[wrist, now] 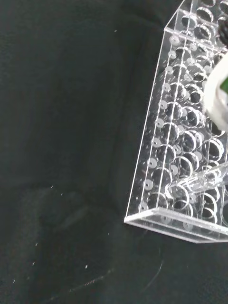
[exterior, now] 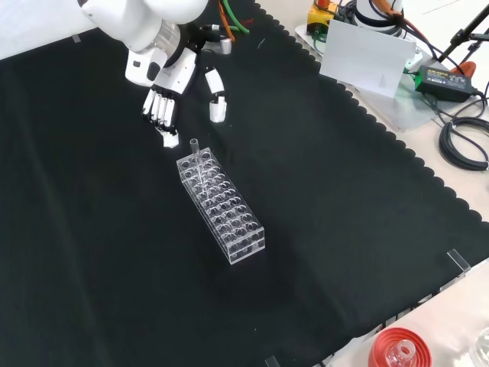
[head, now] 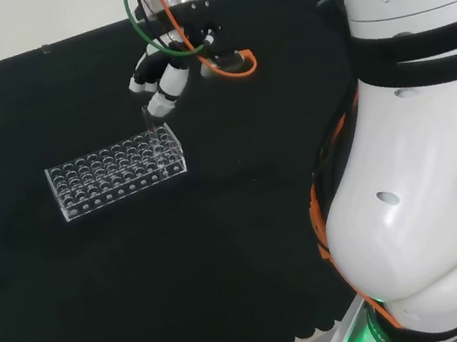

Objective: Pick up the test tube.

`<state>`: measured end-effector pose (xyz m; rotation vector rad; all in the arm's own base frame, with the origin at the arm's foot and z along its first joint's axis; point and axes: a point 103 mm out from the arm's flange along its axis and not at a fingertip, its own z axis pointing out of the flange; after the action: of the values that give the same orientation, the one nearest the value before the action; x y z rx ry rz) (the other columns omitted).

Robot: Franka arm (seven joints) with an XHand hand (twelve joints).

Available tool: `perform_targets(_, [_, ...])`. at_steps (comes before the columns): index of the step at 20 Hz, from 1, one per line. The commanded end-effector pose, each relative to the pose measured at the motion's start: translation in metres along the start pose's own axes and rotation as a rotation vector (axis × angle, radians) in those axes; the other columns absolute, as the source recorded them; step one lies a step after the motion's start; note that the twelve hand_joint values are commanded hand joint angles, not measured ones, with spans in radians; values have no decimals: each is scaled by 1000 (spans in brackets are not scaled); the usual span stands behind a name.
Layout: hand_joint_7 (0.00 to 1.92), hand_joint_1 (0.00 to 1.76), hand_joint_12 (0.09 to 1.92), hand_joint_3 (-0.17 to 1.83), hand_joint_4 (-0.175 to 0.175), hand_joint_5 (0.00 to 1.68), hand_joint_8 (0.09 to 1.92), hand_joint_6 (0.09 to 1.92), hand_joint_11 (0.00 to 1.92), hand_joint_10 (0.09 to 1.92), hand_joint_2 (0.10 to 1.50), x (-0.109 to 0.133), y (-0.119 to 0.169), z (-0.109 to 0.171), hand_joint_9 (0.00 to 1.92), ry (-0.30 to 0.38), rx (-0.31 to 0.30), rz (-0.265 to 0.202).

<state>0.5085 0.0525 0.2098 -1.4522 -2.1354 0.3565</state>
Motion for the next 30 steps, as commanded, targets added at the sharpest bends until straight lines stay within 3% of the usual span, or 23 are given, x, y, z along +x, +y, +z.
perform_targets(1, [368, 902, 1551, 499, -29, 376, 792, 155, 31, 910, 678, 1, 21, 7, 291, 34, -34, -6])
perform_targets(11, [535, 981, 1527, 565, -44, 465, 770, 235, 111, 879, 647, -3, 34, 16, 411, -19, -11, -2])
perform_targets(21, [763, 1033, 1490, 651, -69, 484, 732, 685, 228, 817, 608, -2, 33, 20, 567, -29, -32, 5])
perform_targets(30, [874, 1068, 1457, 702, -86, 553, 729, 797, 329, 794, 582, 6, 43, 22, 667, -33, -32, 3])
